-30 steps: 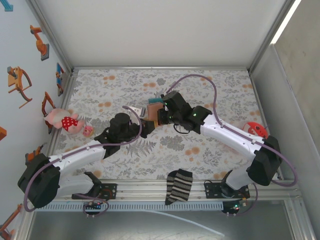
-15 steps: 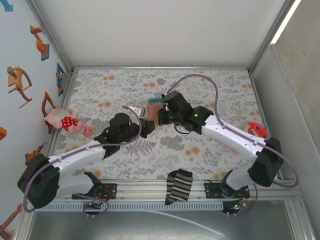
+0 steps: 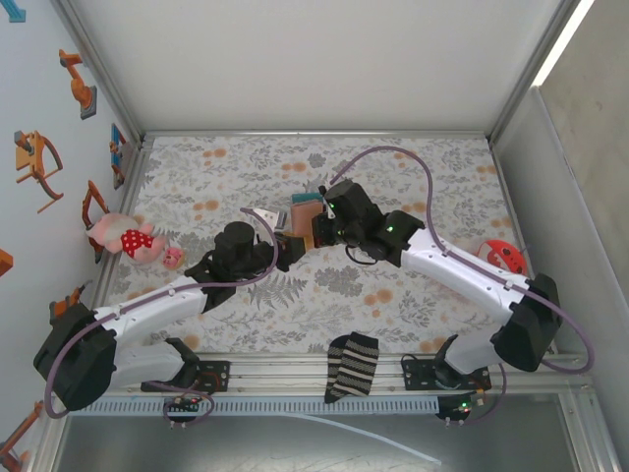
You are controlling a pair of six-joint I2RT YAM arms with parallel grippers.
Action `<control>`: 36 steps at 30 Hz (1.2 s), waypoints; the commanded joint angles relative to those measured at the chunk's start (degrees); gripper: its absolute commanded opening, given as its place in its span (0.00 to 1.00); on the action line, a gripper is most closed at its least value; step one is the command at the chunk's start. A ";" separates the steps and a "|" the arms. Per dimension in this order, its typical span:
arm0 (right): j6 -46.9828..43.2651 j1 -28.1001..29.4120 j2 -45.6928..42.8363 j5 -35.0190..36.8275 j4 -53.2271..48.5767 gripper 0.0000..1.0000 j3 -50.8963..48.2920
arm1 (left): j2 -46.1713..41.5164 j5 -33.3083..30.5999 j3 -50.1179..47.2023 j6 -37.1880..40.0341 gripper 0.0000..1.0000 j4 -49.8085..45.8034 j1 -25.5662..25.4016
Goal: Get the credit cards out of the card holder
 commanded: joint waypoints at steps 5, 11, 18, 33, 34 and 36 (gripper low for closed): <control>-2.53 -0.11 -3.40 3.28 -1.67 0.00 -1.06 | -1.48 0.90 2.10 1.22 0.00 2.20 0.06; -2.99 -0.69 -5.16 3.28 -1.63 0.00 -1.86 | -1.83 0.62 2.05 1.14 0.00 1.77 0.03; -3.20 -1.67 -6.95 3.15 -1.67 0.00 -2.97 | -2.40 0.55 1.80 1.05 0.00 1.36 0.04; -7.81 -3.81 -12.94 0.50 0.94 0.05 -7.83 | -4.30 6.67 2.18 4.82 0.00 -0.77 0.68; -8.36 -4.19 -13.76 -0.78 1.62 0.10 -8.62 | -4.87 8.44 2.23 5.89 0.00 -1.00 0.81; -9.12 -5.18 -15.17 -3.95 3.51 0.19 -10.32 | -5.68 12.45 2.39 7.59 0.00 -1.29 0.85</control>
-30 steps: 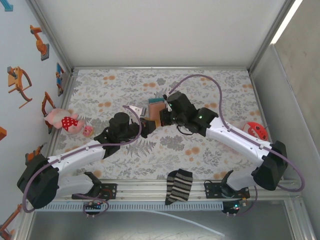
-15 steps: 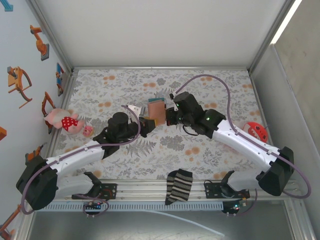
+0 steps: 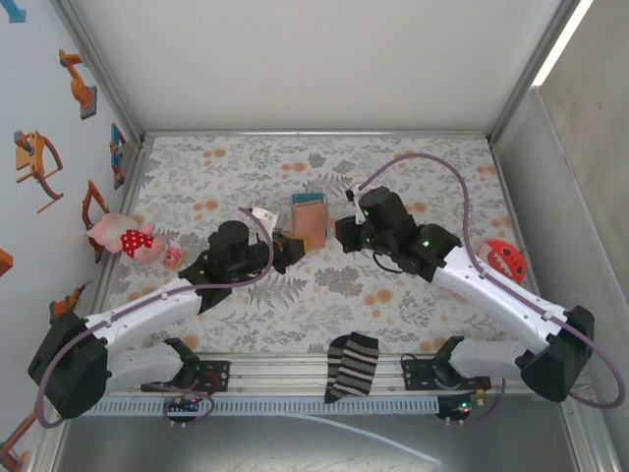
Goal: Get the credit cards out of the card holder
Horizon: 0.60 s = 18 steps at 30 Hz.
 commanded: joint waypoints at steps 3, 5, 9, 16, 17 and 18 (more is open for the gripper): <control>-3.59 -2.31 -4.47 -9.99 7.02 0.33 -4.41 | -3.38 12.73 1.82 5.47 0.00 1.01 0.45; -4.27 -2.74 -6.01 -12.84 9.10 0.36 -6.02 | -3.64 15.85 1.73 5.34 0.00 1.77 0.48; -4.50 -3.89 -9.65 -17.34 13.17 0.37 -9.48 | -4.48 19.44 0.58 4.03 0.00 4.76 0.58; -4.04 -5.92 -15.57 -25.99 20.24 0.37 -15.47 | -6.52 24.53 -0.15 1.31 0.00 9.53 1.07; -4.01 -6.02 -16.14 -27.21 21.17 0.37 -16.05 | -6.74 24.97 -0.19 1.11 0.00 9.77 1.06; -4.09 -6.03 -16.69 -28.63 22.29 0.37 -16.75 | -6.92 25.24 -0.19 0.85 0.00 10.13 1.05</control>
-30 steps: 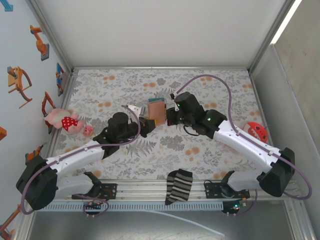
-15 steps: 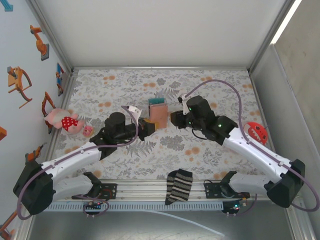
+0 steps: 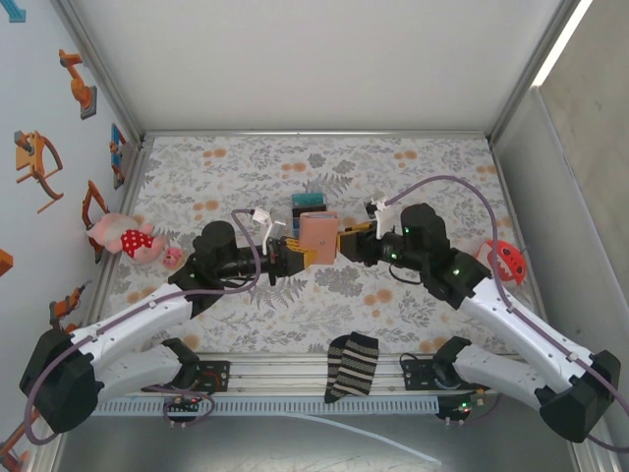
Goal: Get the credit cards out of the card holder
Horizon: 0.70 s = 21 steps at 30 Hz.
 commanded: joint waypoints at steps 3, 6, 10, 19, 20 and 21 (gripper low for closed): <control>-0.71 -0.24 -3.35 -9.78 8.54 0.37 -3.21 | -2.14 6.08 -0.02 -1.70 0.00 6.36 0.39; -0.70 -0.24 -4.91 -11.34 10.03 0.37 -4.12 | -1.97 9.49 0.15 -2.96 0.00 8.36 0.31; -0.76 -0.24 -6.17 -12.07 10.98 0.31 -4.92 | -2.29 11.62 -0.46 -4.20 0.00 11.68 0.31; 0.07 -0.32 -5.38 -15.80 13.95 0.22 -5.45 | -2.68 14.24 -0.65 -4.56 0.00 14.35 -0.06; 0.25 -0.29 -5.22 -16.79 14.67 0.22 -5.52 | -2.75 14.19 -0.59 -4.43 0.00 14.19 -0.10; 0.49 -0.31 -5.04 -17.63 15.45 0.24 -5.69 | -2.65 14.15 -0.60 -4.41 0.00 13.84 -0.10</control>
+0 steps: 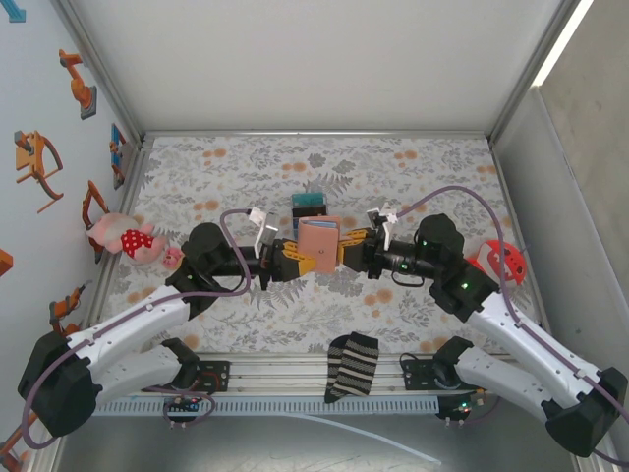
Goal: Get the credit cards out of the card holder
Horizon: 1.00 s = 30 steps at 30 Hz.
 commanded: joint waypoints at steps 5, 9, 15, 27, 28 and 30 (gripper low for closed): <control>1.06 -0.07 1.04 -5.28 5.18 0.22 -0.65 | -0.86 1.14 0.06 -0.27 0.00 3.15 -0.42; 0.80 0.00 1.01 -3.38 3.44 0.00 -0.04 | -1.04 -3.14 0.42 0.91 0.00 -0.37 -0.33; 0.41 0.00 0.27 1.55 -0.39 0.00 1.19 | -2.16 -11.26 1.69 4.18 0.48 -10.76 -0.35; 0.09 0.00 1.22 11.08 -7.23 0.00 4.58 | 0.01 -17.43 5.54 4.04 0.97 -19.02 -0.42; 0.44 0.00 1.63 11.20 -7.14 0.00 4.84 | 0.70 -17.40 5.92 3.75 1.00 -18.28 -0.60; 1.03 0.00 2.54 11.21 -6.73 0.00 5.29 | 2.25 -17.43 6.46 3.06 0.85 -16.71 -0.70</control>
